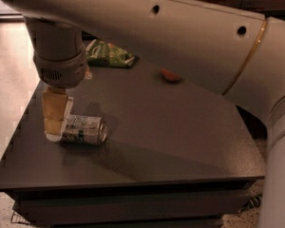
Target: Place 7up can upright
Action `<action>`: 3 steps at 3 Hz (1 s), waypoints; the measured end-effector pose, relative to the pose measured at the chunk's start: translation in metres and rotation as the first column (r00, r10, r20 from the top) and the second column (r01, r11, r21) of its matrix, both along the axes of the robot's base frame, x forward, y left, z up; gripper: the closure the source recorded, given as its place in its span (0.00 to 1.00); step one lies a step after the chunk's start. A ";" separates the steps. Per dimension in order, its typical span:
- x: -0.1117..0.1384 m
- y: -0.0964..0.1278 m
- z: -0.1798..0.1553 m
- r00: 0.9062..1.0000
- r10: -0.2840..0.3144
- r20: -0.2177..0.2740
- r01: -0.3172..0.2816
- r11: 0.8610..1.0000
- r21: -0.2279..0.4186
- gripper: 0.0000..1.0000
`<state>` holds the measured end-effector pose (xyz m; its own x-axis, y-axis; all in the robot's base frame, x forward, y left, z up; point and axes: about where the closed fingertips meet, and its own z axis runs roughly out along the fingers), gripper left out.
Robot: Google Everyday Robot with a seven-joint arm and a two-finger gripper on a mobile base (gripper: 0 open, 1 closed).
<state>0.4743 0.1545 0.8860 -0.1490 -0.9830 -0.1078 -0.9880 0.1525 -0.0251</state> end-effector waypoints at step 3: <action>-0.007 -0.017 -0.050 0.998 -0.056 -0.015 0.054 0.993 -0.109 0.14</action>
Offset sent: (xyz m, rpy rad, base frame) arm -0.0084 -0.0234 -0.0607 -0.1646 0.0512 -0.0509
